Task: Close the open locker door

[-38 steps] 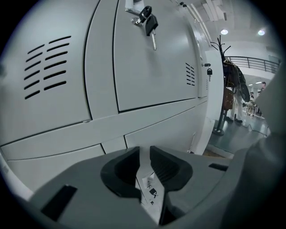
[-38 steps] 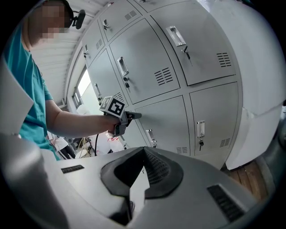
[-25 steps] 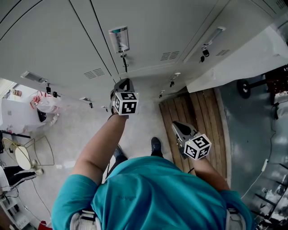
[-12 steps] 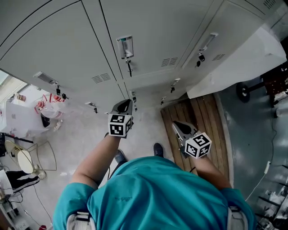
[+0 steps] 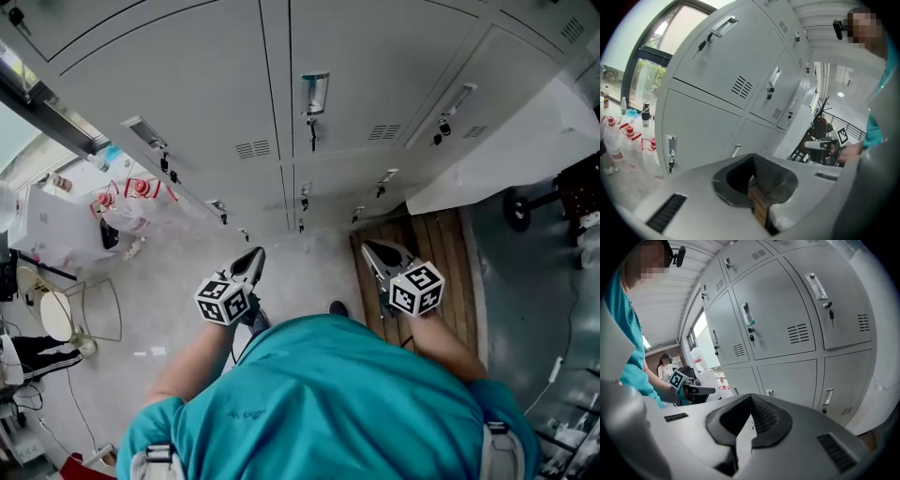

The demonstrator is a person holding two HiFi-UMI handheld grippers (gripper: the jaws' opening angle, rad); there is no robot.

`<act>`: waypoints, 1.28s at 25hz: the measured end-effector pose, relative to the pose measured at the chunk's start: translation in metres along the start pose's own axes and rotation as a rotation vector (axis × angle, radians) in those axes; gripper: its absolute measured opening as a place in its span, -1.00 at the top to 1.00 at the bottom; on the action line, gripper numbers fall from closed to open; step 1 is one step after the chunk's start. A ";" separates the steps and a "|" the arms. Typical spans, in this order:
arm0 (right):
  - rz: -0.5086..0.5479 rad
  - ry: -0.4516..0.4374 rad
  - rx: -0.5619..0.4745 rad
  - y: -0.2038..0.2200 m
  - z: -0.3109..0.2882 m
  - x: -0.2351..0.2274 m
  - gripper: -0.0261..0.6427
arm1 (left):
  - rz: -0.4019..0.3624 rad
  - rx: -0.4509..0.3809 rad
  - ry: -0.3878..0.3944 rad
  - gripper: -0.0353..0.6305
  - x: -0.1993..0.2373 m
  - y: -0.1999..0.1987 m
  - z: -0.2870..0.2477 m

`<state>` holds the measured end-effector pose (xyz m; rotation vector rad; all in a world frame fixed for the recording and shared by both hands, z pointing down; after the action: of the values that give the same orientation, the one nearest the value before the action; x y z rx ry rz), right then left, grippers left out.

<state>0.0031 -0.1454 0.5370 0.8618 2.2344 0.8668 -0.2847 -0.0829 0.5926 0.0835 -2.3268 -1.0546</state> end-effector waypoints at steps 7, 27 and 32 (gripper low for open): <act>0.055 -0.029 0.008 -0.017 -0.010 0.025 0.93 | 0.057 -0.012 0.024 0.88 0.006 0.012 0.031; 0.174 -0.030 -0.155 -0.115 0.024 0.050 0.93 | -0.079 -0.225 -0.042 0.88 -0.020 -0.091 0.100; 0.227 -0.019 -0.220 -0.164 0.052 0.060 0.93 | -0.109 -0.287 -0.080 0.88 -0.036 -0.133 0.130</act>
<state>-0.0553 -0.1771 0.3676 1.0255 2.0035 1.1788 -0.3462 -0.0770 0.4136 0.0581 -2.2357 -1.4599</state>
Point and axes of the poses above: the fingertips, and each gripper's own axes: z backward along the fingers, x to its left, y out of its underside, the point moved 5 cm from there along z, backward along the fingers, and after that the axes turned 13 degrees about x, right-handed, at the moved point
